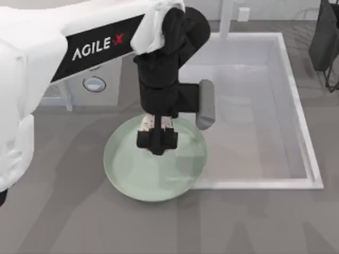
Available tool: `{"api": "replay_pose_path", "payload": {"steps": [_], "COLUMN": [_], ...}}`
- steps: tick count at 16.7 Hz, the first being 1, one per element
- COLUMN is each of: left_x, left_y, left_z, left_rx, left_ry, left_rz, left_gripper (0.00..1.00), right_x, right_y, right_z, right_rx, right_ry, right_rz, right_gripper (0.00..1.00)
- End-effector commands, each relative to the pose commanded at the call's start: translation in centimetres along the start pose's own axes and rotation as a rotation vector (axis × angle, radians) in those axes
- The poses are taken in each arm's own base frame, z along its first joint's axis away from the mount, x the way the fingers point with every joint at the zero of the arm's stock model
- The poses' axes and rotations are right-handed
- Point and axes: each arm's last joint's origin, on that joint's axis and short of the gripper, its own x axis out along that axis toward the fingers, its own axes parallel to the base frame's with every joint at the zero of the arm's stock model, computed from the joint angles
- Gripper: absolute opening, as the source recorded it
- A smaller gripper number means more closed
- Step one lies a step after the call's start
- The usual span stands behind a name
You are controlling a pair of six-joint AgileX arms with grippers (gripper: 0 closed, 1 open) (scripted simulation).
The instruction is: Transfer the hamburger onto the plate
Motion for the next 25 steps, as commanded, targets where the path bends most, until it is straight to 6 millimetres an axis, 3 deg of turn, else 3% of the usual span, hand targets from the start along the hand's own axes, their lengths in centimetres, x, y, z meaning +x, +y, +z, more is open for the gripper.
{"api": "replay_pose_path", "payload": {"steps": [5, 10, 23, 25], "left_x": [3.0, 3.3, 3.3, 3.3], "left_y": [-0.1, -0.1, -0.1, -0.1], "left_z": [0.0, 0.0, 0.0, 0.0], "left_rx": [0.005, 0.005, 0.005, 0.005], "left_ry": [0.005, 0.004, 0.004, 0.004], "left_rz": [-0.009, -0.007, -0.007, -0.007], "left_gripper": [0.00, 0.00, 0.98, 1.00], "right_x": [0.0, 0.0, 0.0, 0.0], "right_y": [0.0, 0.0, 0.0, 0.0], "right_z": [0.0, 0.0, 0.0, 0.0], "right_rx": [0.000, 0.000, 0.000, 0.000], "right_ry": [0.000, 0.000, 0.000, 0.000], "right_rz": [0.000, 0.000, 0.000, 0.000], "right_gripper": [1.00, 1.00, 1.00, 1.00]}}
